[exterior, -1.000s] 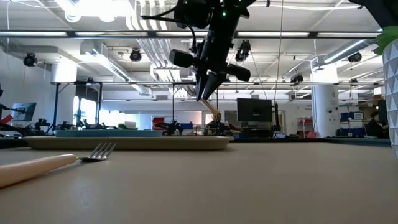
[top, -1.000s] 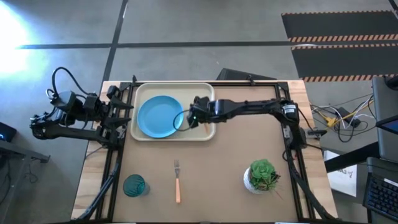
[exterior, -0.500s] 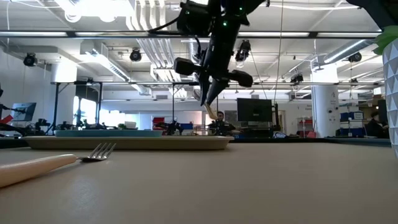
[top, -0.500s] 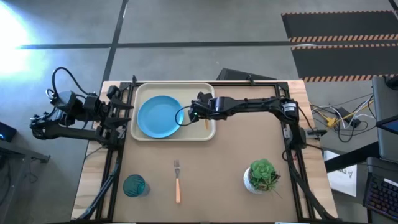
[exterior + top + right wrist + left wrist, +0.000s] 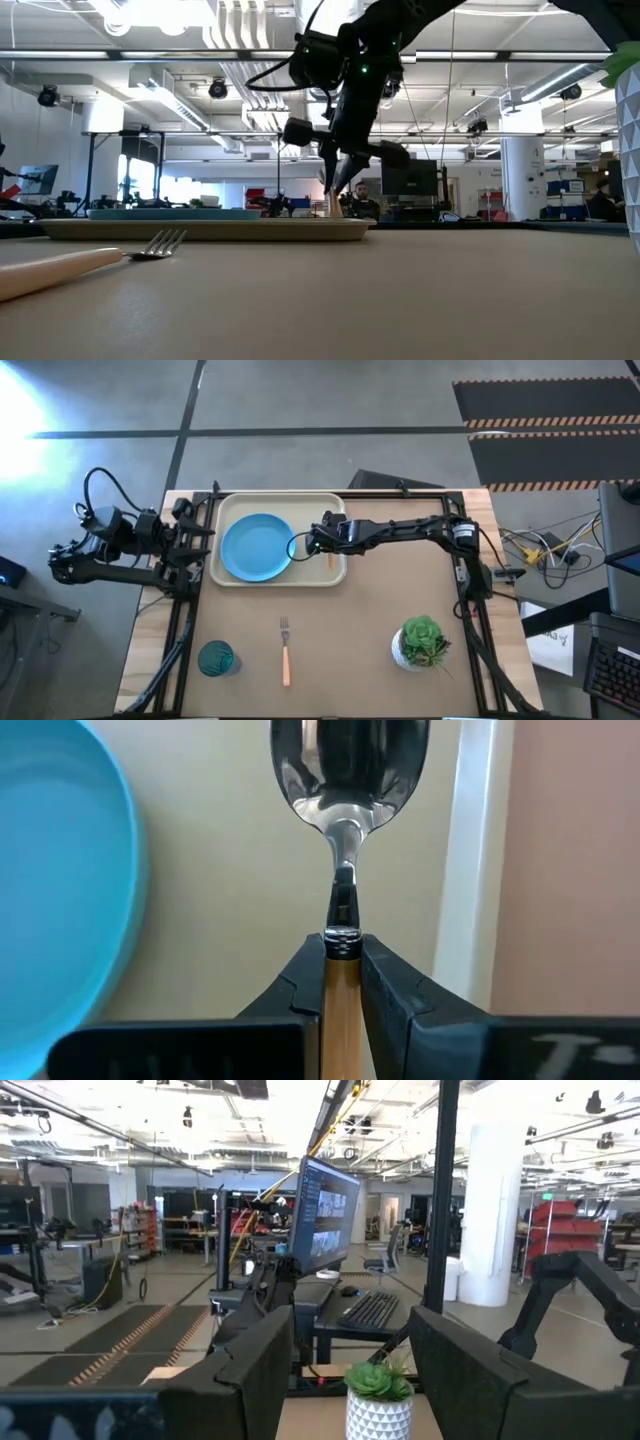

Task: Pick and place plate/cup/fork/spoon on tray
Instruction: Put the orange spoon on the white serving tray to the right of the light blue plate

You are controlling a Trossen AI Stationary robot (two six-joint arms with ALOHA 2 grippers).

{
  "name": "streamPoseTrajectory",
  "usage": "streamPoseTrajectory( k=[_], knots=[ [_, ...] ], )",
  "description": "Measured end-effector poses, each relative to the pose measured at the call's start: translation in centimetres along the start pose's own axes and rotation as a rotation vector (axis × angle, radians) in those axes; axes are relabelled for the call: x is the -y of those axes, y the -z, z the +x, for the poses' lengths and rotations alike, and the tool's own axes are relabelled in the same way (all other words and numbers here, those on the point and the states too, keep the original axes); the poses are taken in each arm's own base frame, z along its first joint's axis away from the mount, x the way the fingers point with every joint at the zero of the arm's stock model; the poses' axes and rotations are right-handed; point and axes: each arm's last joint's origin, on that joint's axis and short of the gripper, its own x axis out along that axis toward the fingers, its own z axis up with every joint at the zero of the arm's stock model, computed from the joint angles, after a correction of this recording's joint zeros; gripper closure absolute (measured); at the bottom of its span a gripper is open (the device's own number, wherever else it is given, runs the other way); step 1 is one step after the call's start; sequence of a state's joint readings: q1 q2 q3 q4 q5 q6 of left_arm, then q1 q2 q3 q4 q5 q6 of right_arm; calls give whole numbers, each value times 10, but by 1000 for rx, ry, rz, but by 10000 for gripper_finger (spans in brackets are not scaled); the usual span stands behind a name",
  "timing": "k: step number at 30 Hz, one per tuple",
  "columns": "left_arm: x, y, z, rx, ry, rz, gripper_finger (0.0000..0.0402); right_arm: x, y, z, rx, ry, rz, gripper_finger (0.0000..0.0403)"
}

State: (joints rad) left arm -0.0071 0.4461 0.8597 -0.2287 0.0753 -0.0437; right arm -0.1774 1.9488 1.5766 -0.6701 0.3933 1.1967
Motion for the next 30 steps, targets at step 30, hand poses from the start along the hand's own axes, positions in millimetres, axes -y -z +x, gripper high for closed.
streamPoseTrajectory(
  k=[30],
  knots=[
    [2, -3, -27, 32, 0, 27, 217, -1, 21, 59, -107, -5, 73, 376]
  ],
)
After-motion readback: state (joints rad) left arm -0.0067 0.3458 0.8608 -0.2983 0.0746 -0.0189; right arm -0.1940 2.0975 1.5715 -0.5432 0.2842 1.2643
